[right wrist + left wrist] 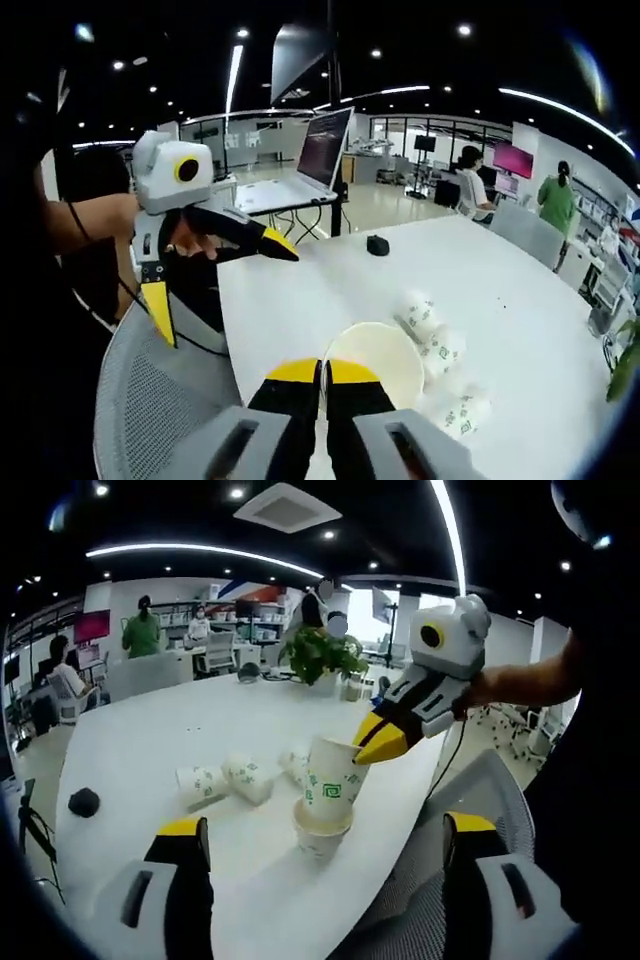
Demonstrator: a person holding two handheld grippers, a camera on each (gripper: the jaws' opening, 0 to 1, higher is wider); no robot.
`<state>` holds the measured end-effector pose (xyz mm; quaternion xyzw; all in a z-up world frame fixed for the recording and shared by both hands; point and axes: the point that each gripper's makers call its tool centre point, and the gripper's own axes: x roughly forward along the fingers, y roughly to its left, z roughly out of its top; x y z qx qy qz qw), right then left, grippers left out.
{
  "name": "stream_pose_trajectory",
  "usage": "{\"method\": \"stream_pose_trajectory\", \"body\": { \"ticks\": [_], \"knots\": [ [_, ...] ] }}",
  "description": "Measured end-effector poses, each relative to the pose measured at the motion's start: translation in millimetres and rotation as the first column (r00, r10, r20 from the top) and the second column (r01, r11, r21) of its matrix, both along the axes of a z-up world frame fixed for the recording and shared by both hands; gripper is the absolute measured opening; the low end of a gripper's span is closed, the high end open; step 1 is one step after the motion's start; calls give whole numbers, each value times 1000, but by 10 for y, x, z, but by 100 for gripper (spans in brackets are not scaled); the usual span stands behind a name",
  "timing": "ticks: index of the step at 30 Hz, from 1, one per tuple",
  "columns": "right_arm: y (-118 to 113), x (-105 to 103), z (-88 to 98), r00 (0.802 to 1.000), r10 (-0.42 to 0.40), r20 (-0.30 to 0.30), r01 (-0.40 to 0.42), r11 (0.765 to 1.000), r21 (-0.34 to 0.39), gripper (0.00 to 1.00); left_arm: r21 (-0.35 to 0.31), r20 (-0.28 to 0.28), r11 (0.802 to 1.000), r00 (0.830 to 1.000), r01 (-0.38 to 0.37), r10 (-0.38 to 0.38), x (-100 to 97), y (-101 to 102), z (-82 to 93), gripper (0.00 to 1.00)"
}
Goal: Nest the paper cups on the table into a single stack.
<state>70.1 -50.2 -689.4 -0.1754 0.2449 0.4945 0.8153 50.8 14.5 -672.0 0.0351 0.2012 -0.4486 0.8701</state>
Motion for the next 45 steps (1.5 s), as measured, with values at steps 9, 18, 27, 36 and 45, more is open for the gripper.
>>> {"method": "stream_pose_trajectory", "body": {
  "ticks": [9,18,27,36,45],
  "knots": [
    [142,-49,-289,998,62,22,-59,993,-105,0,-5,32,1000,999,-1,1,8,-8,43,98],
    [204,-21,-503,998,54,-12,-55,989,-136,0,-15,34,1000,999,-11,12,10,-13,50,95],
    [272,-3,-743,993,6,-118,-15,997,-77,0,-17,24,1000,1000,-14,15,0,-20,36,94],
    [299,24,-792,982,-24,-188,20,999,-27,0,-16,15,1000,1000,-22,22,3,-8,10,93],
    [344,46,-821,970,-36,-240,40,999,9,1,-15,4,999,999,-32,32,-13,10,-27,92]
  ]
}}
